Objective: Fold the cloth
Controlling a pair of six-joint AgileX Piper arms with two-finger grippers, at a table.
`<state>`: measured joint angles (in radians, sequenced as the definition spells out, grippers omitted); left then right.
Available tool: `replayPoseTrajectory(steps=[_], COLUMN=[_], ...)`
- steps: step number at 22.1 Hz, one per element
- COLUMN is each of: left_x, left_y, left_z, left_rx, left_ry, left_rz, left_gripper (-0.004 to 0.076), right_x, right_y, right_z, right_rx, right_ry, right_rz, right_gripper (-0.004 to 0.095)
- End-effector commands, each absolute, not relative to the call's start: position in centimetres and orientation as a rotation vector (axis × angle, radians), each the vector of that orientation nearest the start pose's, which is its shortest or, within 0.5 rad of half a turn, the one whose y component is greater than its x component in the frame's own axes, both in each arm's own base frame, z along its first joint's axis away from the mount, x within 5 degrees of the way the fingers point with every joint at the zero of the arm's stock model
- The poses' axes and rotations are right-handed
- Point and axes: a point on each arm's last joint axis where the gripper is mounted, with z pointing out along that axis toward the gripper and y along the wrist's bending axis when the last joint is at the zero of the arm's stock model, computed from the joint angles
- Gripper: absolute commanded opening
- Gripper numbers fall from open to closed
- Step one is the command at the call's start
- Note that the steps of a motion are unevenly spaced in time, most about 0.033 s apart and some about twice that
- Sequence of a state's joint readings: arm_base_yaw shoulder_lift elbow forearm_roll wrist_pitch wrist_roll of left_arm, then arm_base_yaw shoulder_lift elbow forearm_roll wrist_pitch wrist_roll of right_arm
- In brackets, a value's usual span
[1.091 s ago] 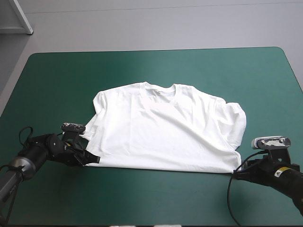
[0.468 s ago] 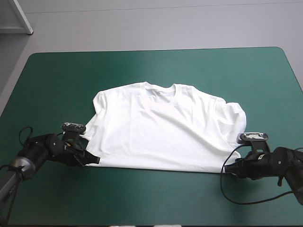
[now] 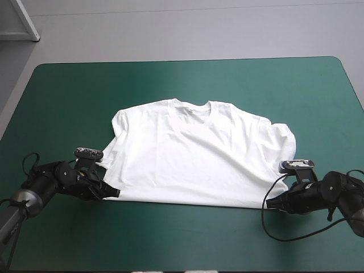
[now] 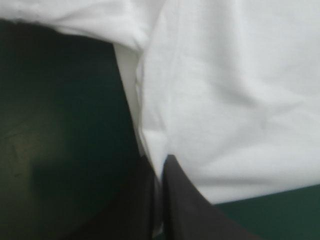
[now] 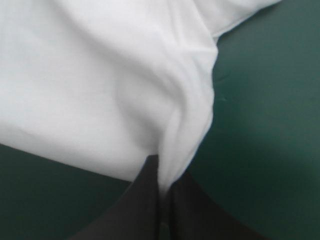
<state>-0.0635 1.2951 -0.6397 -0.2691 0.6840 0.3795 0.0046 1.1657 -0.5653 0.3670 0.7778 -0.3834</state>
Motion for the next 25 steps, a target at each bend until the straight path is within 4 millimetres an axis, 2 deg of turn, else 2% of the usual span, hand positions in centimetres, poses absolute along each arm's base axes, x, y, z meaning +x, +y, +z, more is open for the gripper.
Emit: replayPoseTrajectory(steps=[1,5,8,12,14,15,16,18,21,22,25], left_x=[20.7,19.1,16.7,15.2,14.3,14.4,14.7,15.8,18.3,19.8,22.2], left_y=[-2.9,-2.9,-2.4,-2.0,-1.5,-1.3,-1.3,-1.4,-1.6,-1.7,-1.8], left_z=[21.7,23.5,24.8,26.2,28.3,28.9,30.1,32.0,33.6,33.9,34.0], left_rx=[0.381,0.386,0.441,0.442,0.453,0.458,0.453,0.439,0.417,0.404,0.391], left_ry=[2.714,2.677,2.721,2.694,2.594,2.572,2.527,2.448,2.364,2.339,2.319], left_rz=[-0.192,-0.203,-0.152,-0.095,-0.003,0.022,0.036,0.047,0.048,0.047,0.05], left_gripper=[0.0019,0.0019,0.0019,0.0019,0.0019,0.0019,0.0019,0.0019,0.0019,0.0019,0.0019], right_x=[17.8,15.9,13.6,11.5,10.0,9.9,9.9,10.6,13.1,14.8,17.4], right_y=[2.4,2.5,2.4,2.2,2.1,2.0,1.9,1.9,1.9,1.8,1.8], right_z=[22.9,24.5,26.0,26.8,29.3,30.3,32.0,34.0,34.8,34.6,34.8], right_rx=[-0.229,-0.242,-0.242,-0.258,-0.258,-0.248,-0.237,-0.231,-0.232,-0.243,-0.227], right_ry=[2.687,2.654,2.615,2.621,2.494,2.442,2.355,2.287,2.277,2.275,2.235], right_rz=[0.326,0.346,0.317,0.281,0.237,0.221,0.201,0.188,0.179,0.171,0.164], right_gripper=[-0.0004,-0.0004,-0.0004,-0.0004,-0.0004,-0.0004,-0.0004,-0.0006,-0.0018,-0.0018,-0.0018])
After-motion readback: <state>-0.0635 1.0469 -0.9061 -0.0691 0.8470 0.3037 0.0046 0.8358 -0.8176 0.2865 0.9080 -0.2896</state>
